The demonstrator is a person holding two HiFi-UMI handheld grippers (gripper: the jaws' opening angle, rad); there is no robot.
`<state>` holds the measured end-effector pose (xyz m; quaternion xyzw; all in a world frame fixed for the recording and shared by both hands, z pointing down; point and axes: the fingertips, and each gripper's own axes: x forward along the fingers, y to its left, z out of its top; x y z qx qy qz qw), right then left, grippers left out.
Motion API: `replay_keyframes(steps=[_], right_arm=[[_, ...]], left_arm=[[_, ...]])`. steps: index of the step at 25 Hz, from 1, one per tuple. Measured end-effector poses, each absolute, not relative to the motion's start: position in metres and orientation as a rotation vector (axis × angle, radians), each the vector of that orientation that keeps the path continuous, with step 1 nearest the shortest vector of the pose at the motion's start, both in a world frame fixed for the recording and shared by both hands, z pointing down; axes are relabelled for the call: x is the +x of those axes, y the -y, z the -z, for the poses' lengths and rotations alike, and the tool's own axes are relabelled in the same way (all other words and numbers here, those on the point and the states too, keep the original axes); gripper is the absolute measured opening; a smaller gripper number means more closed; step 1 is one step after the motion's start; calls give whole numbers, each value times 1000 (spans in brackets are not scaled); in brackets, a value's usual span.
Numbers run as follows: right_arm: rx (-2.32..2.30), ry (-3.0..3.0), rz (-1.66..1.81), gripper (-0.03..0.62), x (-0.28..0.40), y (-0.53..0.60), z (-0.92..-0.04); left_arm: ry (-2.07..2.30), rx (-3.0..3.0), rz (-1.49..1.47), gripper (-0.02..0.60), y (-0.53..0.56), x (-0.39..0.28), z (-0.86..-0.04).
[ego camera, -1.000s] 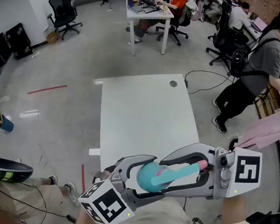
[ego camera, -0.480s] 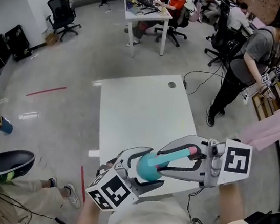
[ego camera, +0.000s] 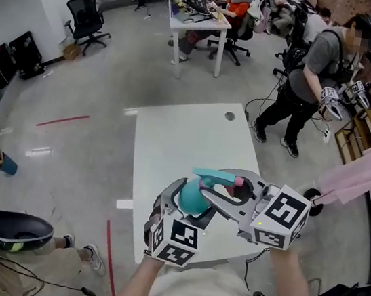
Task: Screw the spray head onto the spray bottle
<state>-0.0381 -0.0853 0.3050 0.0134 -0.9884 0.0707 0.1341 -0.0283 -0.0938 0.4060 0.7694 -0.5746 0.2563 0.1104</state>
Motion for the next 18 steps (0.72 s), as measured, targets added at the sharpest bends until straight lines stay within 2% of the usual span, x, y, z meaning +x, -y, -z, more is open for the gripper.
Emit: replay_keyframes(steps=[6, 10, 18], right_arm=[[303, 2830, -182, 135, -46, 96, -306], [87, 2826, -257, 230, -38, 89, -308], [-249, 2998, -340, 239, 6, 89, -261]], left_arm=[[1898, 2120, -622, 407, 111, -37, -405], [1849, 2217, -636, 407, 111, -41, -396], [1850, 2228, -598, 407, 105, -51, -396]])
